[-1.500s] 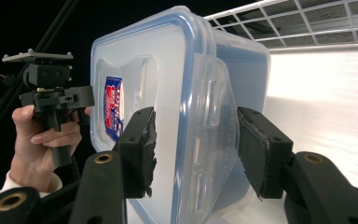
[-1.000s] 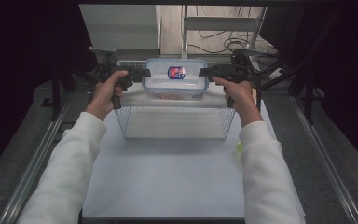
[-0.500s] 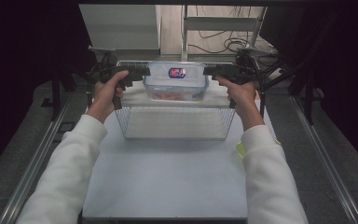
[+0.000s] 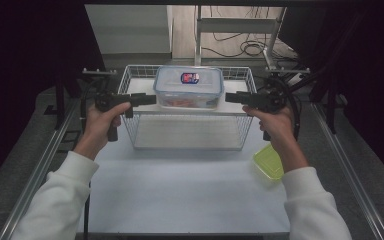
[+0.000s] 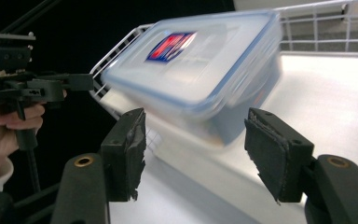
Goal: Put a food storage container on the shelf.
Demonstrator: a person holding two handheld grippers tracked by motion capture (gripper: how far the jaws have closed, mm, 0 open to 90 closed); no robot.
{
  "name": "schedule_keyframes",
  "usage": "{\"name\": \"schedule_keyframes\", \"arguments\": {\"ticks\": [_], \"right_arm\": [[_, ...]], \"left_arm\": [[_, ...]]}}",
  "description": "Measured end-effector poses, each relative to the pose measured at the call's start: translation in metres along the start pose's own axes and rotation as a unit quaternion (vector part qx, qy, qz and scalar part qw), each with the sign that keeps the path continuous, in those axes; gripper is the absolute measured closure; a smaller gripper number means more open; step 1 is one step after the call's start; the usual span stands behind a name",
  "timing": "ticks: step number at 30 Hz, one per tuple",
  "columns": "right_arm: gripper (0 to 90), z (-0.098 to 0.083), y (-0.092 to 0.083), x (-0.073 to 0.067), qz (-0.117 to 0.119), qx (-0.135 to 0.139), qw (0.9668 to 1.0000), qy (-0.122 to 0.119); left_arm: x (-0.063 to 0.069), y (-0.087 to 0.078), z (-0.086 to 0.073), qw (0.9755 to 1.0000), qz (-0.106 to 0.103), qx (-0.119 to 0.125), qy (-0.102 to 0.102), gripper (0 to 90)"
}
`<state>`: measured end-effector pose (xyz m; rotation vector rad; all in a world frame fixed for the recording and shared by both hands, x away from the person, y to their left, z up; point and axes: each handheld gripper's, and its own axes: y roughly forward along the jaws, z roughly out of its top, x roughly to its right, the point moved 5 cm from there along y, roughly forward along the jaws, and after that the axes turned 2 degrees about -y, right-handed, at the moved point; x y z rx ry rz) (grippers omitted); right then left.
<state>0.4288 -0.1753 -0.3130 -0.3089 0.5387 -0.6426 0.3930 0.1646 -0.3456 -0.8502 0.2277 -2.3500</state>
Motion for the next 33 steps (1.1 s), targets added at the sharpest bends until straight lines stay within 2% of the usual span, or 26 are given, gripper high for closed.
{"name": "schedule_keyframes", "arguments": {"ticks": [1, 4, 6, 7, 8, 9, 11, 13, 18, 21, 22, 23, 26, 28, 29, 33], "right_arm": [[37.6, -0.005, -0.003, -0.003, 0.0, -0.004, 0.9999, -0.012], [35.6, -0.02, -0.009, -0.011, 0.004, -0.015, 0.9993, -0.033], [34.7, -0.033, -0.013, -0.016, 0.01, -0.018, 0.9989, -0.042], [34.2, -0.045, -0.016, -0.018, 0.01, -0.025, 0.9983, -0.051], [33.8, -0.052, -0.016, -0.018, 0.008, -0.03, 0.9981, -0.054], [33.8, -0.052, -0.016, -0.018, 0.008, -0.03, 0.9981, -0.054], [33.4, -0.063, -0.017, -0.018, 0.002, -0.037, 0.9975, -0.061], [32.8, -0.08, -0.016, -0.017, 0.001, -0.048, 0.9968, -0.063], [32.3, -0.115, -0.013, -0.014, -0.007, -0.071, 0.9947, -0.074], [32.4, -0.133, -0.013, -0.011, -0.004, -0.082, 0.9943, -0.067], [33.4, -0.145, -0.013, -0.009, -0.005, -0.087, 0.9939, -0.067], [33.4, -0.145, -0.013, -0.009, -0.005, -0.087, 0.9939, -0.067], [35.1, -0.159, -0.014, -0.007, -0.009, -0.097, 0.993, -0.067], [35.5, -0.169, -0.015, -0.004, -0.018, -0.117, 0.9904, -0.072], [35.8, -0.172, -0.016, -0.004, -0.017, -0.118, 0.9904, -0.07], [35.9, -0.177, -0.015, -0.003, -0.019, -0.126, 0.9895, -0.069]], "left_arm": [[0.004, -0.001, -0.007, 0.9998, 0.001, -0.009, 0.015, 24.9], [0.016, -0.002, -0.029, 0.9985, 0.004, -0.031, 0.045, 28.3], [0.021, -0.002, -0.043, 0.9972, 0.021, -0.039, 0.061, 28.2], [0.022, -0.003, -0.056, 0.9962, 0.033, -0.044, 0.069, 27.9], [0.022, -0.003, -0.056, 0.9962, 0.033, -0.044, 0.069, 27.8], [0.021, -0.003, -0.063, 0.9958, 0.04, -0.043, 0.07, 27.8], [0.02, -0.005, -0.075, 0.9947, 0.053, -0.048, 0.073, 28.1], [0.019, -0.005, -0.087, 0.9943, 0.056, -0.05, 0.076, 28.4], [0.017, -0.007, -0.112, 0.9903, 0.077, -0.062, 0.098, 28.6], [0.016, -0.006, -0.129, 0.9883, 0.086, -0.076, 0.1, 28.5], [0.016, -0.007, -0.133, 0.9881, 0.086, -0.078, 0.1, 28.2], [0.016, -0.007, -0.138, 0.9879, 0.086, -0.081, 0.1, 28.2], [0.012, -0.006, -0.15, 0.9874, 0.092, -0.087, 0.095, 27.2], [0.008, -0.003, -0.16, 0.9846, 0.102, -0.105, 0.096, 25.4], [0.007, -0.002, -0.164, 0.9838, 0.105, -0.11, 0.094, 25.1], [0.004, -0.001, -0.174, 0.9827, 0.109, -0.12, 0.09, 24.8]]}}
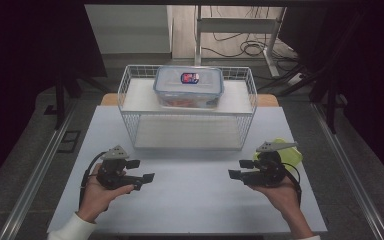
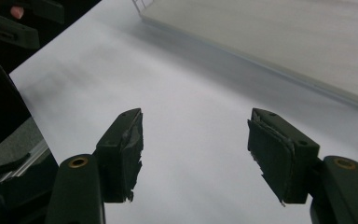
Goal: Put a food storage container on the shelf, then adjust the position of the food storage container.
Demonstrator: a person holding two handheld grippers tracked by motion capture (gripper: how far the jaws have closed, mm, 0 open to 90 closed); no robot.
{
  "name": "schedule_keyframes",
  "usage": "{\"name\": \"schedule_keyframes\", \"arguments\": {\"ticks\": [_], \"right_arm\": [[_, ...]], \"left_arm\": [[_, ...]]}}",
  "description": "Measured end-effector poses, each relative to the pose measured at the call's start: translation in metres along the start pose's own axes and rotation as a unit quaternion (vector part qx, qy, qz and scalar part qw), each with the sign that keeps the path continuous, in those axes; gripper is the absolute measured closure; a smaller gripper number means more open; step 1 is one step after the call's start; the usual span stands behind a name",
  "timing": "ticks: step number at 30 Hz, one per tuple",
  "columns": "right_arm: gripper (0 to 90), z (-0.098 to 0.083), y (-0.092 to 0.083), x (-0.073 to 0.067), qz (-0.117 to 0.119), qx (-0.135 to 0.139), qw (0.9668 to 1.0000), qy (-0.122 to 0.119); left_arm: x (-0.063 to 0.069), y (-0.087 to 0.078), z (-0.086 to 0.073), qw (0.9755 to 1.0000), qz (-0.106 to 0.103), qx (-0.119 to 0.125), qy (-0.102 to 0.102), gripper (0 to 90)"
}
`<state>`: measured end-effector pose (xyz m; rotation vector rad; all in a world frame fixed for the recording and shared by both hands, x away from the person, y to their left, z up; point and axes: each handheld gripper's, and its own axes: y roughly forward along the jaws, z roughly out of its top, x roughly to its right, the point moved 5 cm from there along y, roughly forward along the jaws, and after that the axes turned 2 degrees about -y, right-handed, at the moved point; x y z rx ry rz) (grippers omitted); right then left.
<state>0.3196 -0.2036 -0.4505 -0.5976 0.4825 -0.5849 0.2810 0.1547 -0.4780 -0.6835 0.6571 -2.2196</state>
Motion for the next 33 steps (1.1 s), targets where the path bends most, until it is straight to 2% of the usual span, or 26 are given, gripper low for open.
{"name": "schedule_keyframes", "arguments": {"ticks": [6, 18, 26, 30, 33], "right_arm": [[35.9, -0.007, -0.002, -0.002, -0.003, -0.006, 1.0, 0.0], [36.2, -0.016, -0.01, 0.006, -0.018, -0.016, 0.9997, 0.005], [37.5, -0.021, -0.015, 0.023, -0.039, -0.022, 0.9988, 0.02], [38.1, -0.023, -0.023, 0.042, -0.083, -0.029, 0.9957, 0.028], [42.1, -0.024, -0.03, 0.056, -0.093, -0.027, 0.9945, 0.04]], "left_arm": [[-0.001, 0.002, -0.005, 0.9999, 0.008, -0.009, 0.001, 24.2], [-0.003, 0.007, -0.007, 0.9998, 0.012, -0.018, -0.001, 22.3], [-0.004, 0.009, -0.011, 0.9996, 0.011, -0.027, -0.002, 20.9], [-0.007, 0.01, -0.015, 0.9994, 0.014, -0.031, -0.006, 20.6], [-0.009, 0.01, -0.018, 0.9992, 0.016, -0.034, -0.012, 20.3]]}}
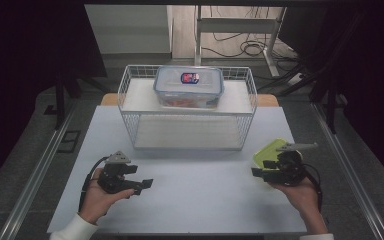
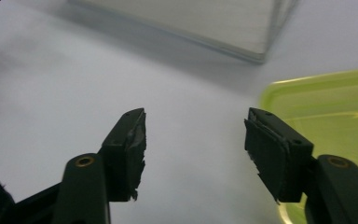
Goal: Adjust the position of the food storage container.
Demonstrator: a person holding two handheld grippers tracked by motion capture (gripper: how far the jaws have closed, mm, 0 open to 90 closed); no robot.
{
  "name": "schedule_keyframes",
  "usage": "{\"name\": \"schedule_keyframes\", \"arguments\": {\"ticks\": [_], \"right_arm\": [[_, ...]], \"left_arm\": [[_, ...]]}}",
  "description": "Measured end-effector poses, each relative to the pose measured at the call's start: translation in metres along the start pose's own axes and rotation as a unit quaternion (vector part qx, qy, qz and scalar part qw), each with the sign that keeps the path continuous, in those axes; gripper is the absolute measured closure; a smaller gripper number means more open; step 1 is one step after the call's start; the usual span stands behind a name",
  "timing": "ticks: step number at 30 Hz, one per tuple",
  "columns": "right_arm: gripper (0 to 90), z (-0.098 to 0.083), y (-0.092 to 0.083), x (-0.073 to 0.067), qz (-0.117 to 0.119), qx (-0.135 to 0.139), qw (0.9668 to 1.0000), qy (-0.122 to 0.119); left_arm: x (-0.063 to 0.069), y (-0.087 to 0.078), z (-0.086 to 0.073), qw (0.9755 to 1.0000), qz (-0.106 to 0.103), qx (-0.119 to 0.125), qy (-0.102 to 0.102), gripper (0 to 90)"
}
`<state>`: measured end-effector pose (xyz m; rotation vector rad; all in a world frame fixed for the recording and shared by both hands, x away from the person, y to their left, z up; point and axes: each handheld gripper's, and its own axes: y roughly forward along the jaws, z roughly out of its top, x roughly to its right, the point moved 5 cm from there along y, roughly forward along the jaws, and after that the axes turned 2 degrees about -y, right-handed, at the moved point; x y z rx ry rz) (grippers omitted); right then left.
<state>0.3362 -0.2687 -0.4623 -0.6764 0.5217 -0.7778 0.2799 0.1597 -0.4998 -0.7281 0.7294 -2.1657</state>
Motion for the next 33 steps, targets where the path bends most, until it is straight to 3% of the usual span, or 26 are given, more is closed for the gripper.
{"name": "schedule_keyframes", "arguments": {"ticks": [5, 15, 20, 31, 33], "right_arm": [[53.2, 0.0, -0.005, 0.025, -0.01, 0.003, 0.9995, 0.03], [71.4, -0.004, -0.004, 0.045, -0.031, -0.009, 0.9987, 0.038], [82.1, -0.002, -0.01, 0.062, -0.047, -0.005, 0.9979, 0.046], [89.2, 0.011, -0.007, 0.124, -0.1, -0.014, 0.9915, 0.081], [89.4, 0.012, -0.007, 0.127, -0.103, -0.016, 0.9912, 0.081]], "left_arm": [[-0.002, -0.001, -0.003, 1.0, 0.002, 0.0, -0.005, 20.0], [-0.005, 0.0, -0.008, 0.9999, 0.003, -0.007, -0.009, 19.8], [-0.005, 0.002, -0.009, 0.9999, 0.001, -0.01, -0.009, 19.8], [-0.009, 0.005, -0.009, 0.9997, -0.004, -0.015, -0.017, 19.8], [-0.009, 0.006, -0.01, 0.9997, -0.003, -0.016, -0.018, 19.8]]}}
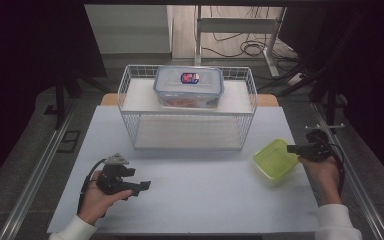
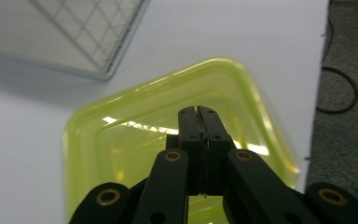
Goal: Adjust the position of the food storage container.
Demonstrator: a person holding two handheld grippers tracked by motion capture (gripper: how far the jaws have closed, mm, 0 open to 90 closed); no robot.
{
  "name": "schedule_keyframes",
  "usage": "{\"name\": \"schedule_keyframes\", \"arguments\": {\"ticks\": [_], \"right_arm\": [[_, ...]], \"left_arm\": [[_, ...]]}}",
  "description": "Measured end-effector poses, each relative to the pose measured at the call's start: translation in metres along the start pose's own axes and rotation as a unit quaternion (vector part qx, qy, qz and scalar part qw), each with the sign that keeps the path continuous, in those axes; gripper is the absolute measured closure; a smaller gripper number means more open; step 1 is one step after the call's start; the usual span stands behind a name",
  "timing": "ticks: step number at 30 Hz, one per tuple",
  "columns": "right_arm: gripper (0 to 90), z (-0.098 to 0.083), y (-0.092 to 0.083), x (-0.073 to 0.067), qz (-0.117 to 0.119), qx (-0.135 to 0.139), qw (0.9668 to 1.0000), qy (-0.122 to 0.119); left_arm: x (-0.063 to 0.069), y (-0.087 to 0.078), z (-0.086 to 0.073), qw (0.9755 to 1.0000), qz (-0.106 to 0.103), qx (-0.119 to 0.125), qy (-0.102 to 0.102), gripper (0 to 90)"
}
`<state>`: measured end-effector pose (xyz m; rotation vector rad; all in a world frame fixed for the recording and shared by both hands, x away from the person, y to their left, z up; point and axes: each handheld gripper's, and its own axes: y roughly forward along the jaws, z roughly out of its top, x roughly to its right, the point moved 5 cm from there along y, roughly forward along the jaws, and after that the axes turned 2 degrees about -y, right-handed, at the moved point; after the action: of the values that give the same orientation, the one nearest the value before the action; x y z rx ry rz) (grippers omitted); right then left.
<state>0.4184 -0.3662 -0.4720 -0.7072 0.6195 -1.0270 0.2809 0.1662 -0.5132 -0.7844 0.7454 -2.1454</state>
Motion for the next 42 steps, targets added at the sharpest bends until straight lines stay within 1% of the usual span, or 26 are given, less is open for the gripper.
{"name": "schedule_keyframes", "arguments": {"ticks": [1, 5, 8, 10, 11, 12, 13, 14, 15, 16, 18, 19, 20, 21, 22, 23, 25, 26, 28, 31, 38, 42], "right_arm": [[89.4, 0.002, 0.002, 0.003, -0.004, -0.003, 1.0, 0.001], [89.5, 0.011, 0.009, 0.016, -0.037, -0.017, 0.999, -0.022], [89.5, 0.016, 0.017, 0.022, -0.048, -0.031, 0.998, -0.028], [89.5, 0.018, 0.023, 0.028, -0.061, -0.044, 0.9966, -0.034], [89.6, 0.018, 0.026, 0.03, -0.063, -0.049, 0.9961, -0.037], [89.5, 0.018, 0.029, 0.034, -0.071, -0.052, 0.9954, -0.039], [89.6, 0.018, 0.03, 0.037, -0.075, -0.052, 0.9951, -0.039], [89.6, 0.02, 0.03, 0.039, -0.076, -0.046, 0.9955, -0.034], [89.6, 0.02, 0.031, 0.042, -0.077, -0.045, 0.9953, -0.038], [89.6, 0.021, 0.032, 0.044, -0.078, -0.051, 0.9949, -0.038], [89.6, 0.02, 0.034, 0.047, -0.083, -0.061, 0.9936, -0.048], [89.6, 0.02, 0.035, 0.048, -0.085, -0.068, 0.9928, -0.051], [89.6, 0.019, 0.035, 0.049, -0.088, -0.074, 0.9919, -0.054], [89.6, 0.018, 0.037, 0.049, -0.087, -0.079, 0.9915, -0.056], [89.6, 0.017, 0.038, 0.049, -0.086, -0.082, 0.9915, -0.054], [89.7, 0.015, 0.04, 0.048, -0.076, -0.089, 0.9916, -0.054], [89.7, 0.014, 0.04, 0.048, -0.077, -0.09, 0.9914, -0.056], [89.7, 0.011, 0.042, 0.044, -0.073, -0.1, 0.9906, -0.059], [89.7, 0.009, 0.043, 0.042, -0.07, -0.104, 0.9902, -0.062], [89.7, 0.005, 0.042, 0.037, -0.06, -0.106, 0.9906, -0.062], [89.7, -0.001, 0.034, 0.013, -0.042, -0.113, 0.9908, -0.062], [89.7, -0.006, 0.035, -0.003, -0.037, -0.119, 0.9895, -0.073]], "left_arm": [[0.0, 0.0, -0.001, 1.0, 0.0, -0.001, -0.001, 19.8], [-0.002, 0.001, -0.002, 1.0, 0.003, -0.003, -0.002, 19.8], [-0.004, 0.0, -0.003, 1.0, 0.005, -0.002, -0.005, 19.8], [-0.005, 0.0, -0.004, 1.0, 0.006, -0.002, -0.006, 19.8], [-0.005, 0.0, -0.004, 1.0, 0.006, -0.002, -0.007, 19.8], [-0.006, 0.0, -0.004, 0.9999, 0.007, -0.002, -0.008, 19.8], [-0.006, 0.0, -0.005, 0.9999, 0.007, -0.003, -0.007, 19.8], [-0.007, 0.0, -0.005, 0.9999, 0.007, -0.003, -0.008, 19.8], [-0.007, 0.0, -0.005, 0.9999, 0.005, -0.003, -0.009, 19.8], [-0.007, 0.0, -0.005, 0.9999, 0.0, -0.003, -0.013, 19.9], [-0.007, 0.0, -0.004, 0.9998, -0.011, -0.001, -0.019, 19.7], [-0.007, -0.001, -0.004, 0.9998, -0.01, 0.0, -0.018, 19.8], [-0.006, 0.0, -0.003, 0.9997, -0.013, 0.0, -0.02, 19.9], [-0.006, -0.001, -0.003, 0.9996, -0.019, 0.001, -0.022, 19.9], [-0.005, 0.0, -0.003, 0.9995, -0.021, 0.002, -0.022, 19.9], [-0.005, 0.0, -0.003, 0.9996, -0.018, 0.0, -0.021, 19.8], [-0.006, 0.001, -0.003, 0.9997, -0.016, 0.0, -0.02, 19.8], [-0.006, 0.001, -0.003, 0.9997, -0.014, -0.001, -0.019, 19.9], [-0.006, 0.001, -0.003, 0.9997, -0.015, -0.001, -0.019, 19.9], [-0.006, 0.001, -0.003, 0.9997, -0.014, -0.001, -0.02, 19.8], [-0.007, 0.003, -0.003, 0.9997, -0.014, -0.003, -0.018, 19.9], [-0.008, 0.003, -0.003, 0.9996, -0.017, -0.001, -0.021, 19.9]]}}
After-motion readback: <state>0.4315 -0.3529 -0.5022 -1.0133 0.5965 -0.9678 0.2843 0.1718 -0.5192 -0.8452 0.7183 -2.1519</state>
